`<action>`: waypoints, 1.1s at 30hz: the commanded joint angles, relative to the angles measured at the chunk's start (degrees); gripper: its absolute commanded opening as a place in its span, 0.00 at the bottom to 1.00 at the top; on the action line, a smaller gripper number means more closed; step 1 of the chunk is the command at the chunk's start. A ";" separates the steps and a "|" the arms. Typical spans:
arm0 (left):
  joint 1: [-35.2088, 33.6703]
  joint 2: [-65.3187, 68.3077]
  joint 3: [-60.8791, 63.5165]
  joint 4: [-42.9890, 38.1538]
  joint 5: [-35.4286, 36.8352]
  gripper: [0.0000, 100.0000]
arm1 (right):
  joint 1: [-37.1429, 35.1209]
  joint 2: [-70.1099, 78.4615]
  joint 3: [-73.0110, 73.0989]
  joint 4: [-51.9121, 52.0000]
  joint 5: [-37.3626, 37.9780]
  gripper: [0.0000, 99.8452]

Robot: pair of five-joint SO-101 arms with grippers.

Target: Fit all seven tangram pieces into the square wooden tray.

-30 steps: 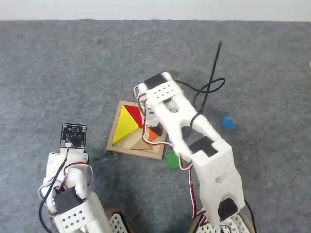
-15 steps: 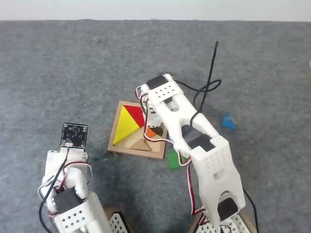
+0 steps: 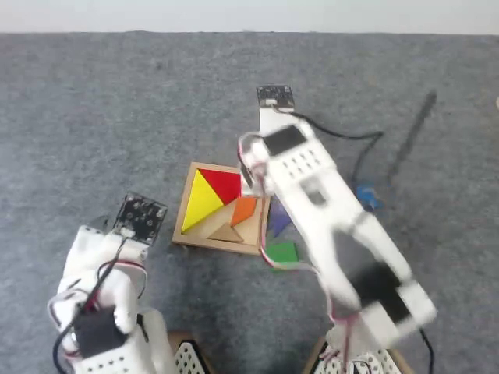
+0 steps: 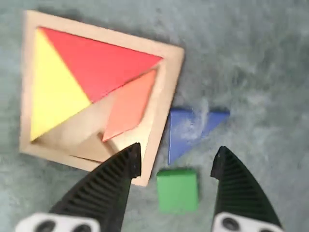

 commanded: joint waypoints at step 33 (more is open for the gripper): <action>21.89 54.95 -24.66 -6.51 3.08 0.17 | 35.74 -72.31 76.22 -24.66 41.49 0.01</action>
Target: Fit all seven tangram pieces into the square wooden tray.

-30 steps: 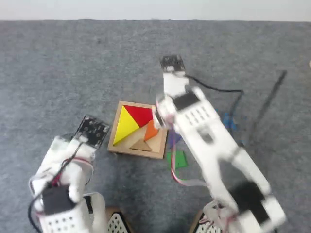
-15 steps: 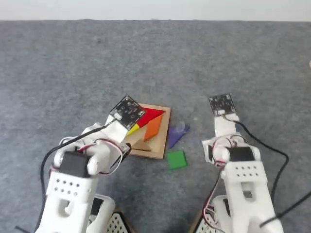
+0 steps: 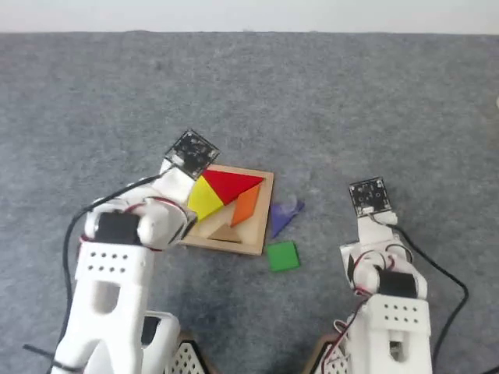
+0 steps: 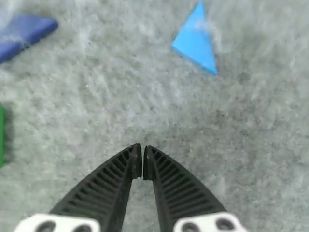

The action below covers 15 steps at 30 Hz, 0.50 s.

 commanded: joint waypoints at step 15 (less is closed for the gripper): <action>12.40 26.02 -3.12 -23.65 4.48 0.17 | 0.40 -11.56 2.73 1.36 0.97 0.01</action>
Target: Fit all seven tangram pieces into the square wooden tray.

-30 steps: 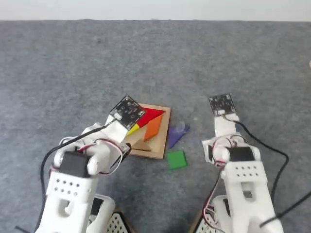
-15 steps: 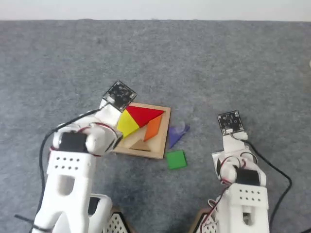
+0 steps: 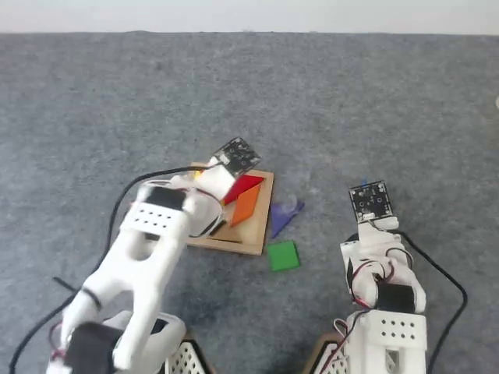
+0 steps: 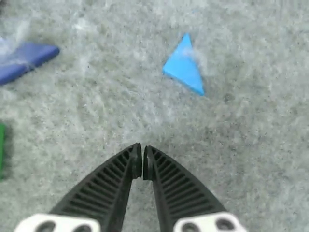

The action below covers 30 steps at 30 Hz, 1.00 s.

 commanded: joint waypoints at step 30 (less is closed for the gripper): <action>7.38 17.76 -12.18 -9.49 3.43 0.17 | -2.77 -1.01 -0.44 1.54 0.79 0.01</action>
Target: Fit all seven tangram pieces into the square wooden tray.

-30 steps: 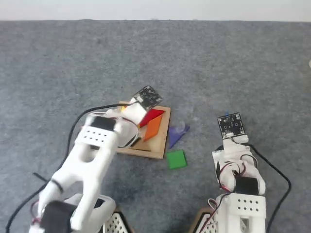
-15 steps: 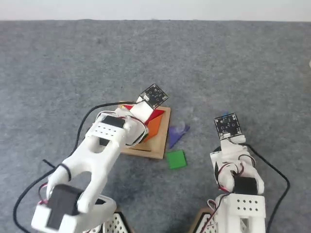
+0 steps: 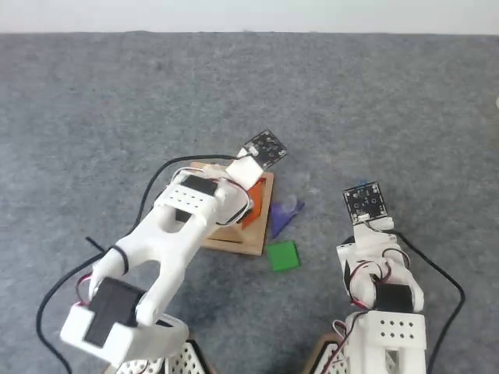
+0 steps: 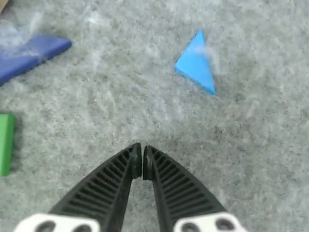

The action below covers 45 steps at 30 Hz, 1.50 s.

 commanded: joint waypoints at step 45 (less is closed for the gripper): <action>-1.85 9.76 -11.56 4.84 0.35 0.17 | -0.84 -1.01 -0.44 0.31 0.70 0.01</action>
